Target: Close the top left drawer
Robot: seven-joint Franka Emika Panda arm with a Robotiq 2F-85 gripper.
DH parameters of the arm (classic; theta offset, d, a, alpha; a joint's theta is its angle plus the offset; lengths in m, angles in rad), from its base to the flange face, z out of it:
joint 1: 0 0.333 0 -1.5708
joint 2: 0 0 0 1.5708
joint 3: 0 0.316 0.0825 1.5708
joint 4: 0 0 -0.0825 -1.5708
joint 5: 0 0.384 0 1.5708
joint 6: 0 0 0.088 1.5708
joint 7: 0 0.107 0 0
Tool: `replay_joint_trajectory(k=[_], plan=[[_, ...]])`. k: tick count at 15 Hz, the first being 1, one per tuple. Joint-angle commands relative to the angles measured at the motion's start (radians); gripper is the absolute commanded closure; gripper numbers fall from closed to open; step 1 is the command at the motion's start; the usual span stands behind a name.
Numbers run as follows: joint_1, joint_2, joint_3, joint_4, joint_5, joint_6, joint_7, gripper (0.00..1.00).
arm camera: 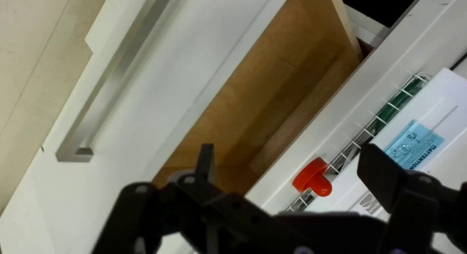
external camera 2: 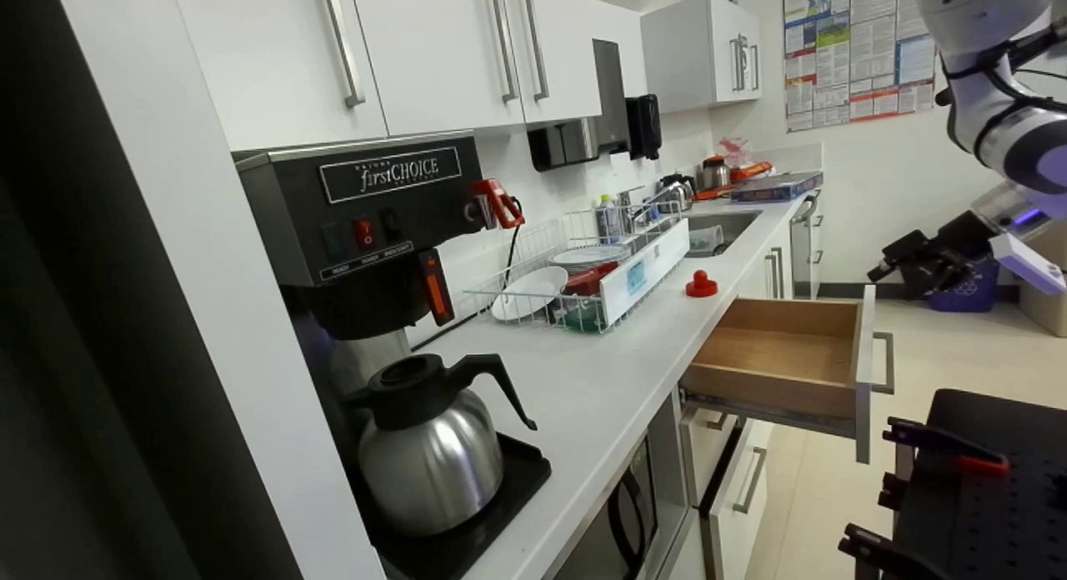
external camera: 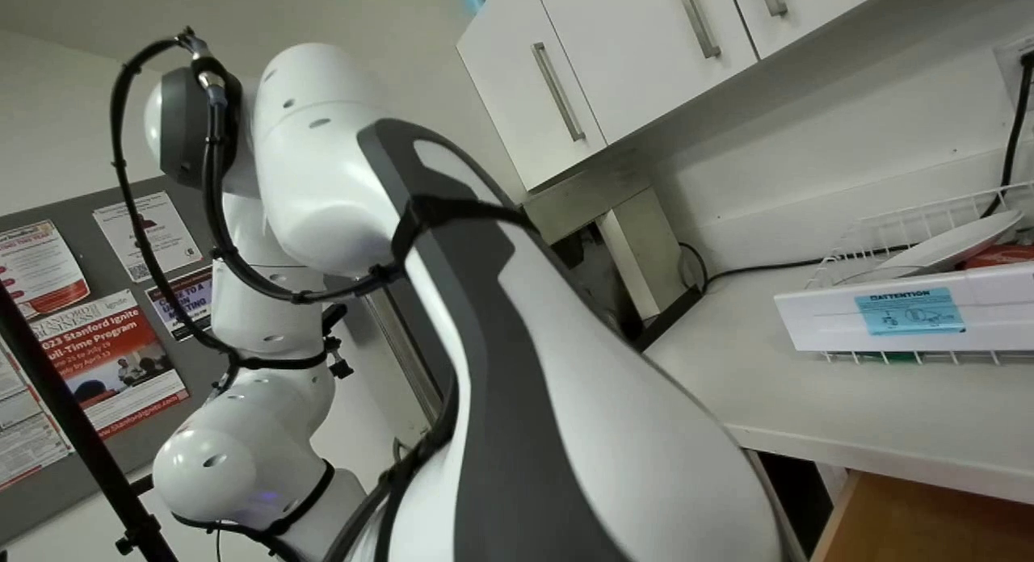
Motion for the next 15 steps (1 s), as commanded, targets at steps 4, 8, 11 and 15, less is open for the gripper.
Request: replay_joint_trajectory(k=[4,8,11,15], plan=[[0.124,-0.254,0.044,0.018,-0.256,0.208,0.017,0.0],[0.062,-0.259,0.126,0.045,-0.304,0.219,0.026,0.0],[0.062,-0.264,0.128,0.046,-0.311,0.219,0.027,0.0],[0.108,-0.26,0.139,0.055,-0.307,0.379,0.022,0.0]])
